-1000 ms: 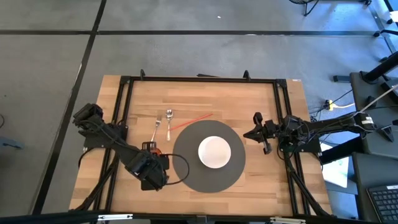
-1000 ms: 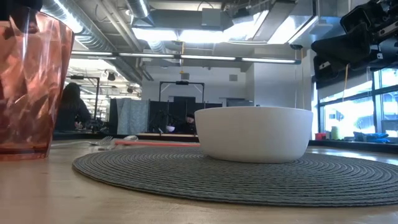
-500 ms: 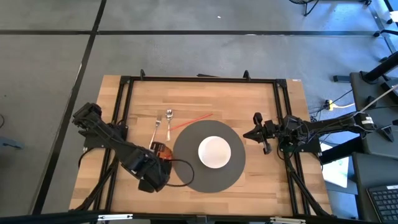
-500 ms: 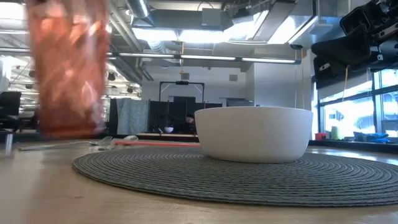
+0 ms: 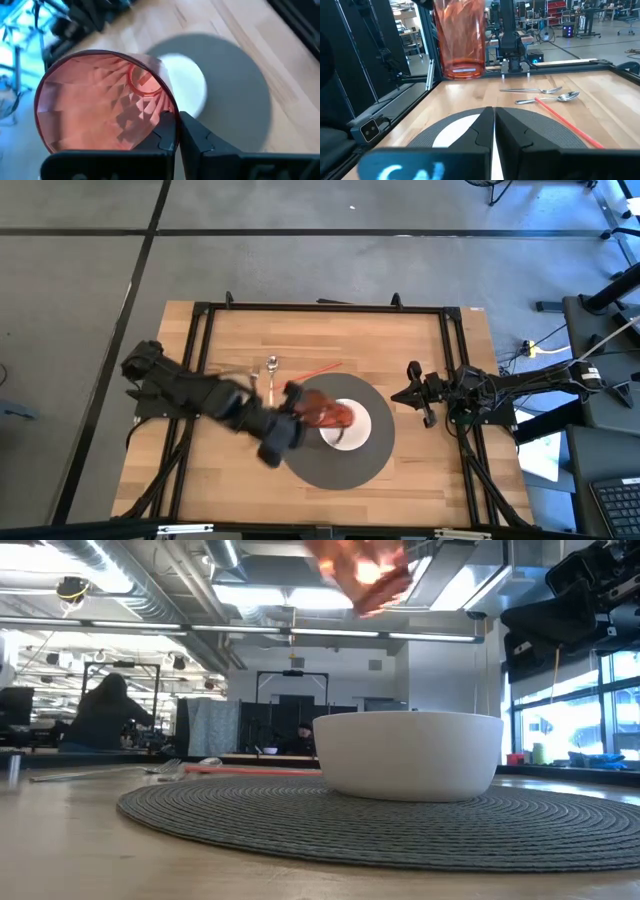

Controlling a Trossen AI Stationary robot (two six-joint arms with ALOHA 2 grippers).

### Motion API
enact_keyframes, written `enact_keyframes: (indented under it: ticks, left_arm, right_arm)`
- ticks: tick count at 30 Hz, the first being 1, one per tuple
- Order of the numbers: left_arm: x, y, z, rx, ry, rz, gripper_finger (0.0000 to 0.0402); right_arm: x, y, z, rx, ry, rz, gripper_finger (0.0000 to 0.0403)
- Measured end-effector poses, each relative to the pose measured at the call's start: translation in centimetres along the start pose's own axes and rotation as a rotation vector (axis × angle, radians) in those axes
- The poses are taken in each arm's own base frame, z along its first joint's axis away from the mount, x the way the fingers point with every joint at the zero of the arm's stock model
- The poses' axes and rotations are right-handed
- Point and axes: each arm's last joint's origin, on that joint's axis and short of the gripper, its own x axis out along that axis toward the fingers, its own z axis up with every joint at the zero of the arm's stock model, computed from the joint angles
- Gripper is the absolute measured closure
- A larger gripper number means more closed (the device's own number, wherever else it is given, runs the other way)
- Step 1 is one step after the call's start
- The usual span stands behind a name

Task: Pick & Place Utensil
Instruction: Put the orange cup on the gray mat to the top right of the white bowl

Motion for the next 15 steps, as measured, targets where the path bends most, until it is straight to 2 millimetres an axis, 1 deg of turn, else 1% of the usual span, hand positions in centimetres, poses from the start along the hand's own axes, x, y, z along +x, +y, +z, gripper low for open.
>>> enact_keyframes:
  ticks: [2,5,8,11,13,15]
  left_arm:
    - [0.9,2.2,0.0,-0.005,-0.033,-0.006,0.0397]
    - [2.4,5.5,-0.2,-0.041,-0.069,0.035,0.0398]
    - [4.5,8.4,-1.0,-0.065,-0.041,0.085,0.0398]
    - [7.4,10.5,-1.7,-0.071,-0.002,0.095,0.0398]
    - [9.5,11.5,-2.0,-0.072,0.026,0.054,0.0398]
    - [11.3,12.1,-1.7,-0.054,0.059,0.021,0.0398]
  right_arm:
    - [0.0,0.0,0.1,0.0,-0.011,0.001,0.0386]
    - [0.0,0.0,0.3,0.001,-0.029,0.004,0.0386]
    - [0.0,0.1,0.4,-0.001,-0.044,0.005,0.0386]
    - [0.0,0.1,0.4,-0.001,-0.045,0.005,0.0386]
    - [0.0,0.1,0.4,-0.001,-0.045,0.006,0.0386]
    - [0.0,0.1,0.4,-0.001,-0.045,0.006,0.0386]
